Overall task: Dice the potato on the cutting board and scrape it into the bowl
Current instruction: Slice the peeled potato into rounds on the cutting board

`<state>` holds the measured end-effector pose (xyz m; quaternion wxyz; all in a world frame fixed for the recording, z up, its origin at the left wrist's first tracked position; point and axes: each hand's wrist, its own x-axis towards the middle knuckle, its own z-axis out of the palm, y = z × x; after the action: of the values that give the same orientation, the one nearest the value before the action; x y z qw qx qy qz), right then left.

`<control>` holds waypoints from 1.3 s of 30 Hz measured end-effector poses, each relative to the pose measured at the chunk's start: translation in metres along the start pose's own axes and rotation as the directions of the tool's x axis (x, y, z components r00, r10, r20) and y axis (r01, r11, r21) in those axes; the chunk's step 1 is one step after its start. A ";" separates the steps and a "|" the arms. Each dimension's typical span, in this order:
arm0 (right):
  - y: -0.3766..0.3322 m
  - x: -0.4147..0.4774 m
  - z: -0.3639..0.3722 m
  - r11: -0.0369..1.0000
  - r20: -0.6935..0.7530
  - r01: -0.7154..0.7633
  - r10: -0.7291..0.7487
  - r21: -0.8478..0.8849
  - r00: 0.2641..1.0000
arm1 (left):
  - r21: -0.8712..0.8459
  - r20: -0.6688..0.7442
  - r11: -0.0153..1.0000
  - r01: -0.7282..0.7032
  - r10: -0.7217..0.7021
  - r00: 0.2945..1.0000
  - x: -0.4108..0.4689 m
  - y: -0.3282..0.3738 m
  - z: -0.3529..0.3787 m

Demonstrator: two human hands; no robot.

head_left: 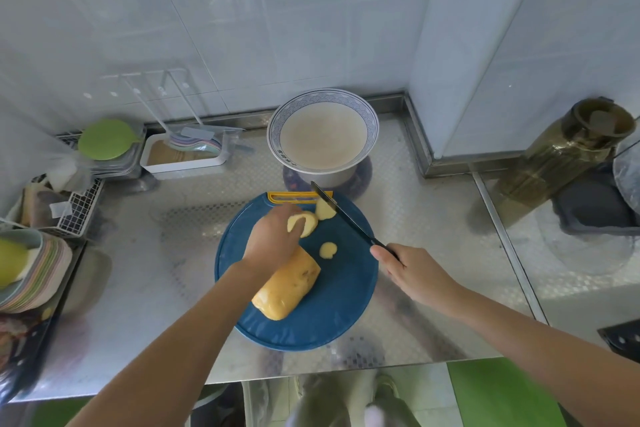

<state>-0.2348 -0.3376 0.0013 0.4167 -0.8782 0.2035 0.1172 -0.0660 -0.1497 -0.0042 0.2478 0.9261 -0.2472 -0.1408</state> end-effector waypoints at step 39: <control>-0.027 -0.011 0.035 0.970 0.122 0.223 -0.210 -0.099 0.970 | -0.008 -0.239 0.979 -0.205 0.197 0.951 -0.074 -0.052 0.033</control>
<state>-0.2332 -0.2921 0.0020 0.3876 -0.9093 0.0762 0.1306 -0.1204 -0.0845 -0.0487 0.3036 0.9022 -0.3064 -0.0075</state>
